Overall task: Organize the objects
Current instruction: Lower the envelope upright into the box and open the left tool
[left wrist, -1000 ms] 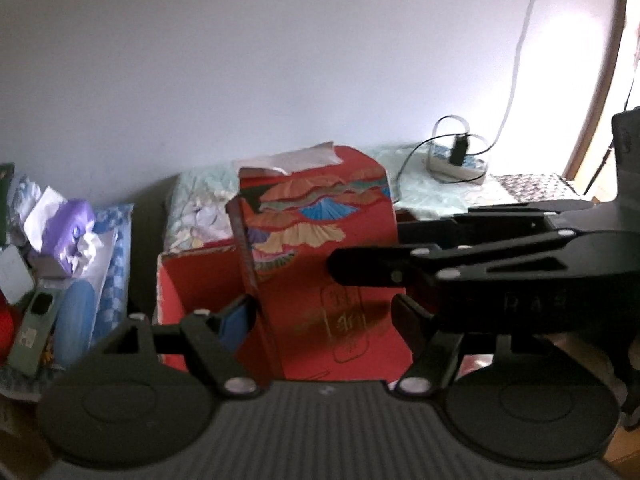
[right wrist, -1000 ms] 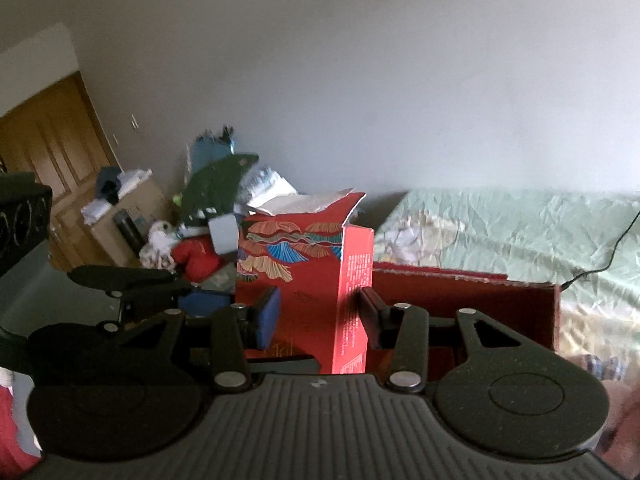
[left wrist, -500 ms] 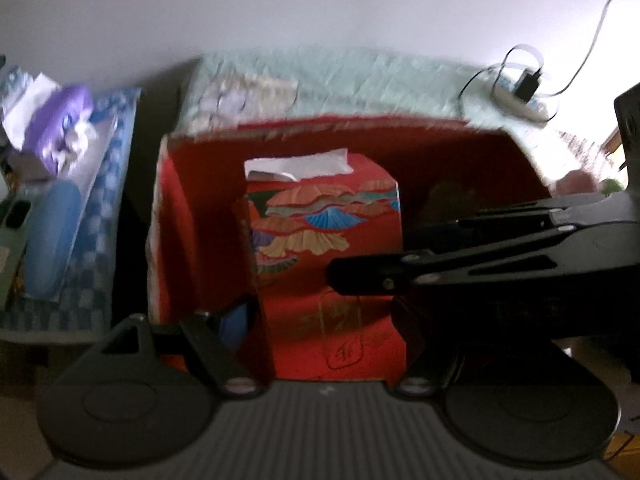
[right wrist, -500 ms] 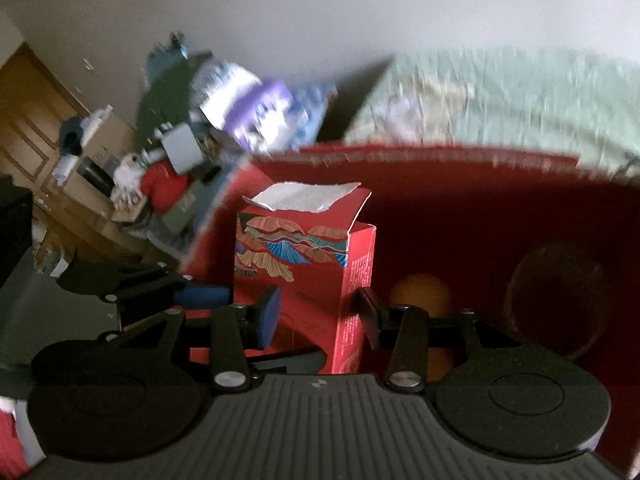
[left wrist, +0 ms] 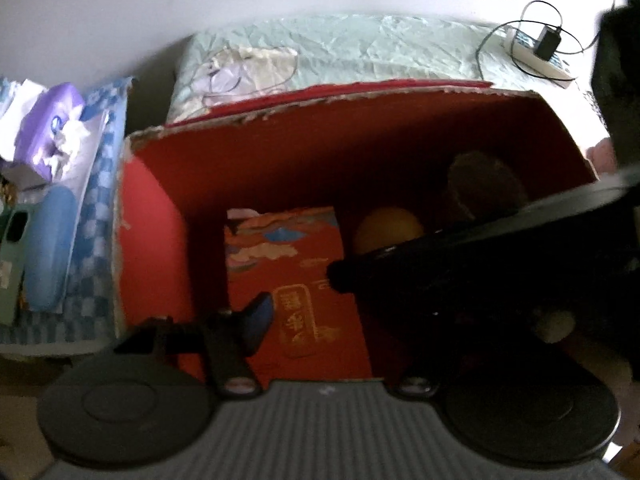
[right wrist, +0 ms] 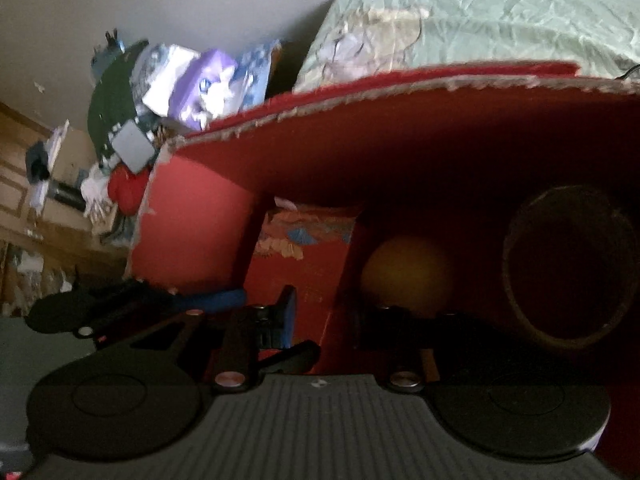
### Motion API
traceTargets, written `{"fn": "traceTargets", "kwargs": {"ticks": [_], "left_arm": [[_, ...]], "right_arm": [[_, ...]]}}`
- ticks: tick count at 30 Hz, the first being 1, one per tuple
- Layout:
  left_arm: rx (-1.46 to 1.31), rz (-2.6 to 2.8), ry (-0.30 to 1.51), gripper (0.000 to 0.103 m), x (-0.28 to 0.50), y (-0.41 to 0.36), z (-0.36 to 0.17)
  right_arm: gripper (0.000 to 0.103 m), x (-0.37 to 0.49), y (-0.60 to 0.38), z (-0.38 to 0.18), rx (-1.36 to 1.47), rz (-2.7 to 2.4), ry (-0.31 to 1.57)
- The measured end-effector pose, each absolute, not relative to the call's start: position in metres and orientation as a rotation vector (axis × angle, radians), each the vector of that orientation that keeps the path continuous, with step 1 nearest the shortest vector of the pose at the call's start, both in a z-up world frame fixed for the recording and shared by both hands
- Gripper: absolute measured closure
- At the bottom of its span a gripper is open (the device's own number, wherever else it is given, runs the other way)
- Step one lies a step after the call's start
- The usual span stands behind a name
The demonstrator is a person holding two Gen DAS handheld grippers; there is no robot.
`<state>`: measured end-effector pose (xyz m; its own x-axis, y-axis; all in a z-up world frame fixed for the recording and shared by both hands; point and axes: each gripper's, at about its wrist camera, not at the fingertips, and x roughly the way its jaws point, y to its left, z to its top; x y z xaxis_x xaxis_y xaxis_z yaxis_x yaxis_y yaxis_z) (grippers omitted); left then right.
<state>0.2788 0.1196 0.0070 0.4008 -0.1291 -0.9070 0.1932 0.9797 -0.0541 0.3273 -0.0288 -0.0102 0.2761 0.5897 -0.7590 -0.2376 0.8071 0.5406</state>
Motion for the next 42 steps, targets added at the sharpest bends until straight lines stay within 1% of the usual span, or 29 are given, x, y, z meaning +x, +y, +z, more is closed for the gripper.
{"fn": "traceTargets", "kwargs": {"ticks": [3, 5, 7, 9, 12, 16, 23, 29, 32, 33, 39, 42], "left_arm": [[0.024, -0.195, 1.148, 0.042, 0.279, 0.129, 0.006], [0.007, -0.202, 1.162, 0.042, 0.281, 0.13, 0.005], [0.01, -0.195, 1.171, 0.042, 0.282, 0.128, 0.003], [0.003, -0.199, 1.177, 0.043, 0.282, 0.127, 0.001], [-0.03, -0.237, 1.167, 0.043, 0.281, 0.125, 0.005], [-0.049, -0.301, 1.15, 0.043, 0.281, 0.116, 0.01], [-0.081, -0.407, 1.189, 0.043, 0.288, 0.098, -0.001], [-0.037, -0.326, 1.218, 0.043, 0.299, 0.095, -0.009], [-0.025, -0.306, 1.217, 0.041, 0.303, 0.098, -0.009], [-0.016, -0.296, 1.211, 0.039, 0.304, 0.099, -0.009], [0.032, -0.261, 1.171, 0.04, 0.304, 0.109, -0.01], [0.018, -0.292, 1.123, 0.04, 0.3, 0.111, -0.005]], "right_arm": [[0.073, 0.327, -0.042, -0.007, 0.34, 0.538, 1.128], [0.073, 0.331, -0.053, -0.01, 0.364, 0.516, 1.136], [0.076, 0.335, -0.065, -0.014, 0.402, 0.486, 1.144], [0.074, 0.337, -0.07, -0.015, 0.428, 0.461, 1.142], [0.074, 0.338, -0.074, -0.017, 0.458, 0.427, 1.137], [0.073, 0.336, -0.067, -0.013, 0.392, 0.372, 1.12], [0.073, 0.33, -0.076, -0.008, 0.471, 0.475, 1.021], [0.074, 0.335, -0.069, -0.011, 0.46, 0.52, 1.059], [0.074, 0.335, -0.07, -0.012, 0.479, 0.525, 1.063], [0.074, 0.335, -0.071, -0.012, 0.489, 0.527, 1.061], [0.074, 0.333, -0.081, -0.011, 0.579, 0.542, 1.029], [0.074, 0.336, -0.078, -0.012, 0.582, 0.576, 1.075]]}}
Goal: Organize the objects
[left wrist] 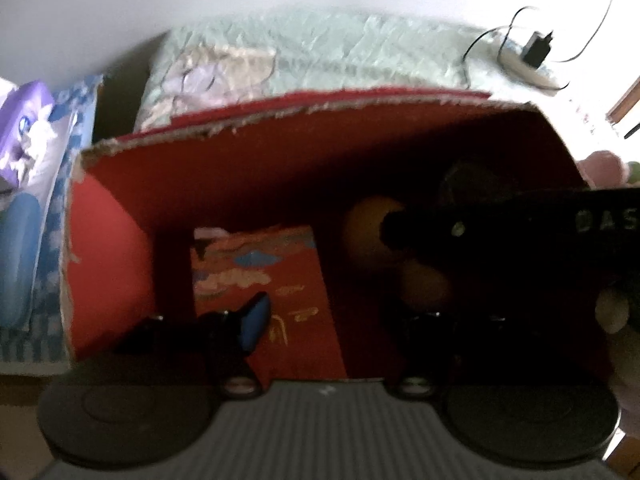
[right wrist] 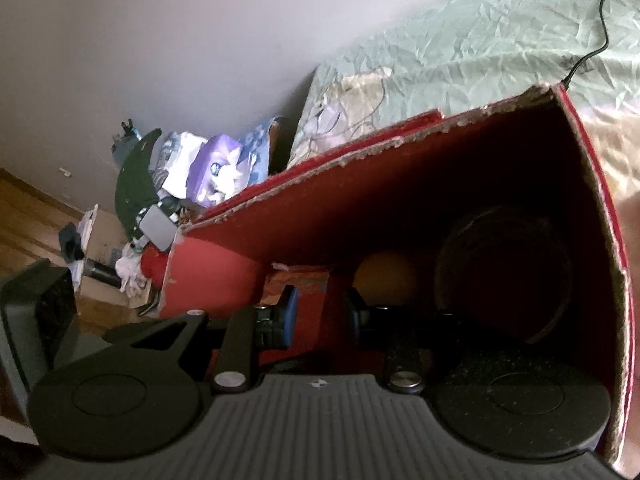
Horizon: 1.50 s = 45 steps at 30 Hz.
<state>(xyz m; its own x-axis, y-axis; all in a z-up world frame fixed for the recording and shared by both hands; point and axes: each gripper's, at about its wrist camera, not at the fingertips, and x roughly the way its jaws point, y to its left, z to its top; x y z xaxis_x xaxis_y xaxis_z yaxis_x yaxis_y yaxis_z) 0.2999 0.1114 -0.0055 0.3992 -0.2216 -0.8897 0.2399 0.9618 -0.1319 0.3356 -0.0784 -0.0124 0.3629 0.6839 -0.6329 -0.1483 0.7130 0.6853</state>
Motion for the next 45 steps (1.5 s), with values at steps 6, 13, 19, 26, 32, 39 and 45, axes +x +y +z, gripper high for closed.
{"fn": "traceTargets", "kwargs": {"ticks": [6, 13, 19, 26, 32, 39, 45], "left_arm": [[0.153, -0.247, 1.08, 0.041, 0.294, 0.106, -0.004], [0.141, -0.257, 1.086, 0.04, 0.296, 0.113, -0.008], [0.133, -0.239, 1.105, 0.036, 0.298, 0.113, -0.011], [0.135, -0.222, 1.102, 0.035, 0.297, 0.113, -0.011], [0.134, -0.191, 1.103, 0.034, 0.297, 0.114, -0.012], [0.144, -0.154, 1.107, 0.033, 0.298, 0.113, -0.015], [0.157, -0.146, 1.106, 0.033, 0.297, 0.112, -0.015]], "right_arm": [[0.074, 0.34, -0.05, -0.013, 0.424, 0.579, 1.178], [0.073, 0.354, -0.027, -0.02, 0.339, 0.517, 1.251], [0.075, 0.357, -0.043, -0.028, 0.415, 0.394, 1.27], [0.08, 0.35, -0.074, -0.039, 0.59, 0.251, 1.283], [0.085, 0.346, -0.082, -0.038, 0.657, 0.221, 1.263], [0.08, 0.348, -0.077, -0.036, 0.621, 0.281, 1.269], [0.079, 0.348, -0.073, -0.034, 0.596, 0.328, 1.269]]}}
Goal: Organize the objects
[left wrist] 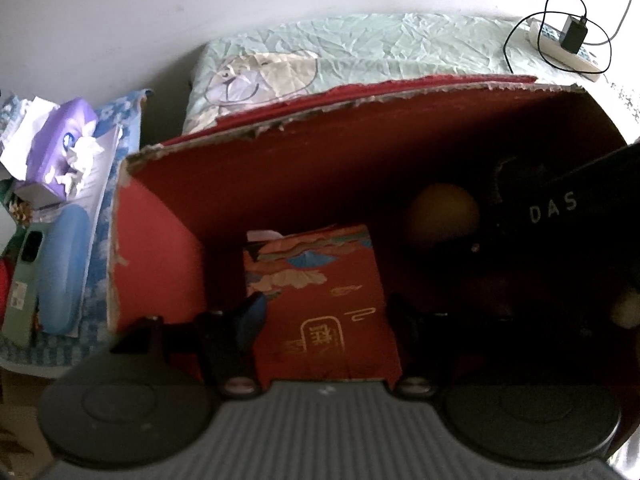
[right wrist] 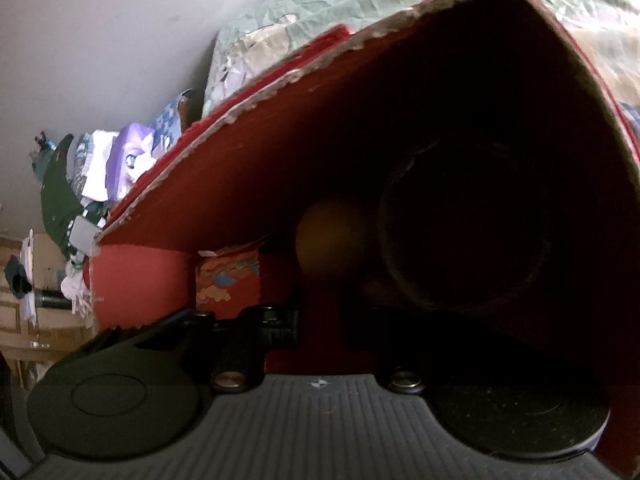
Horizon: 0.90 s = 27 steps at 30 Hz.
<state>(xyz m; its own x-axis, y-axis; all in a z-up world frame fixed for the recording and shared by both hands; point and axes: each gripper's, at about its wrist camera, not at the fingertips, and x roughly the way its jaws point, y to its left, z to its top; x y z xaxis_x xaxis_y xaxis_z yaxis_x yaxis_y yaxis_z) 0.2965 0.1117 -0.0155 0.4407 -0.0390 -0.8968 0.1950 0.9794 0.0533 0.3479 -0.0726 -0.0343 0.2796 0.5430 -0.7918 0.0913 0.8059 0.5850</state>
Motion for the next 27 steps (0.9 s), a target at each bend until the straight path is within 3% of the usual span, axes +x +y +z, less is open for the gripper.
{"fn": "traceTargets", "kwargs": {"ticks": [27], "left_arm": [[0.203, -0.128, 1.079, 0.033, 0.294, 0.108, -0.016]], "right_arm": [[0.079, 0.332, -0.066, -0.015, 0.497, 0.331, 1.135]]}}
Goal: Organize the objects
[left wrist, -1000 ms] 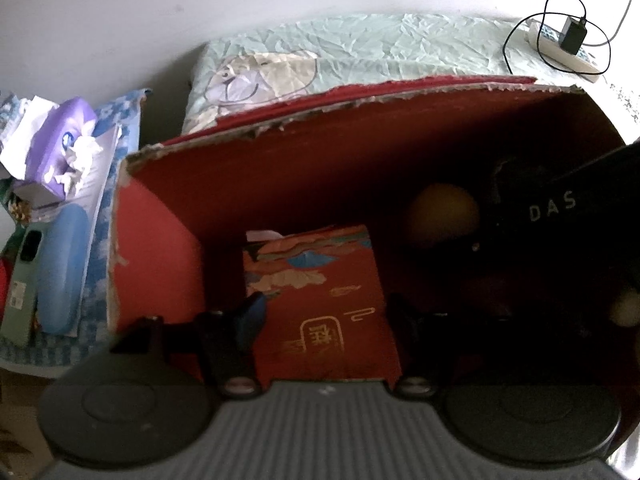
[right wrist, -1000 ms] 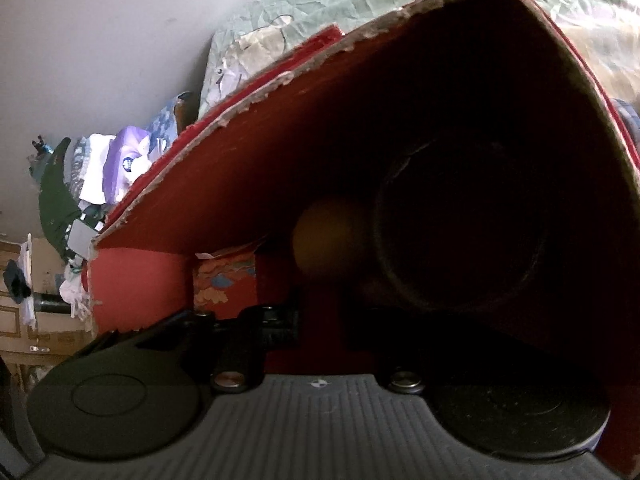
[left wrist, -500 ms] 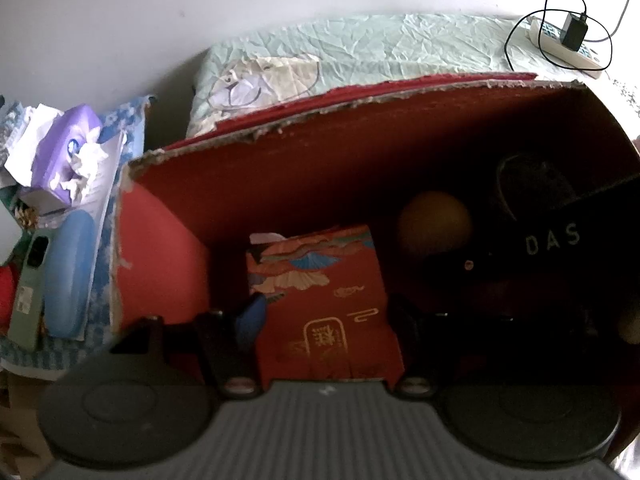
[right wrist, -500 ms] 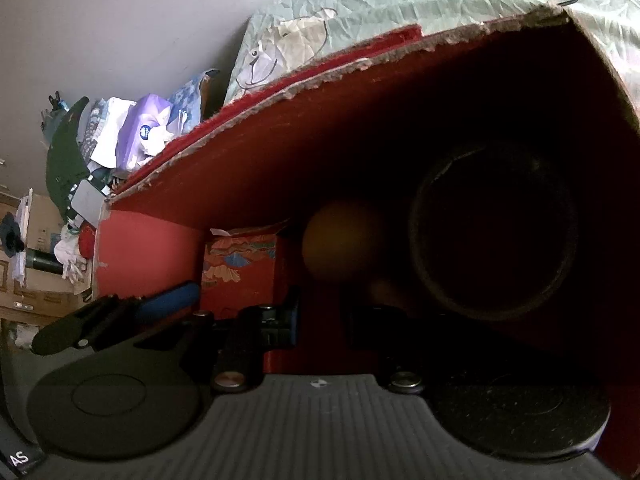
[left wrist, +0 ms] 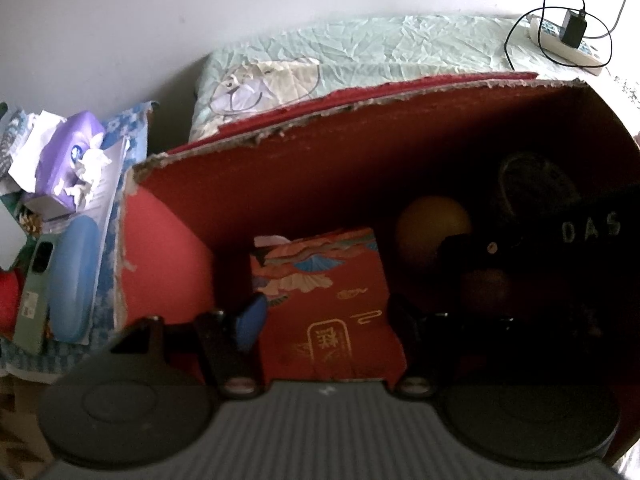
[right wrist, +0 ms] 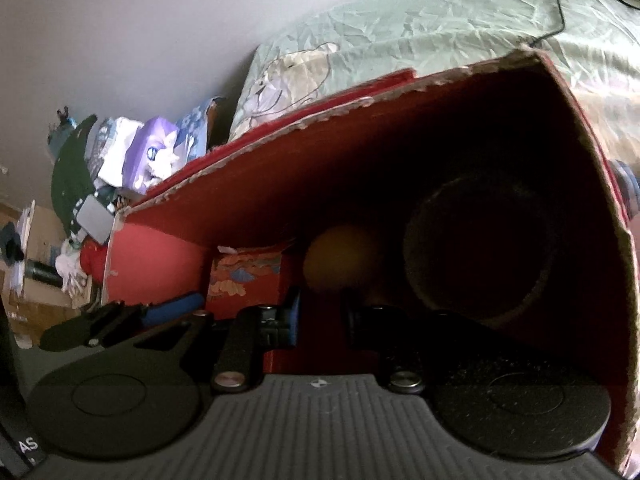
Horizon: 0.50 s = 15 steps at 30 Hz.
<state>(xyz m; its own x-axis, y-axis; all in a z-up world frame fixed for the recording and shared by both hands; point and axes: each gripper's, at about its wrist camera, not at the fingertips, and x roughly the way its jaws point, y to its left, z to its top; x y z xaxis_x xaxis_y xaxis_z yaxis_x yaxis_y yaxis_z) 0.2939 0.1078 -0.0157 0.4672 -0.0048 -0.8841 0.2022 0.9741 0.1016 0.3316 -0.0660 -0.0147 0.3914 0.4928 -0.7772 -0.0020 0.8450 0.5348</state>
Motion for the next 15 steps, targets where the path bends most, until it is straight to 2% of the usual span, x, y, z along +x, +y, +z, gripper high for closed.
{"fn": "traceTargets", "kwargs": {"ticks": [8, 15], "left_arm": [[0.205, -0.123, 1.075, 0.033, 0.293, 0.108, -0.016], [0.207, -0.115, 1.067, 0.034, 0.293, 0.109, -0.017]], "right_arm": [[0.078, 0.328, -0.055, -0.009, 0.393, 0.286, 1.061], [0.078, 0.33, -0.058, -0.011, 0.414, 0.281, 1.042]]}}
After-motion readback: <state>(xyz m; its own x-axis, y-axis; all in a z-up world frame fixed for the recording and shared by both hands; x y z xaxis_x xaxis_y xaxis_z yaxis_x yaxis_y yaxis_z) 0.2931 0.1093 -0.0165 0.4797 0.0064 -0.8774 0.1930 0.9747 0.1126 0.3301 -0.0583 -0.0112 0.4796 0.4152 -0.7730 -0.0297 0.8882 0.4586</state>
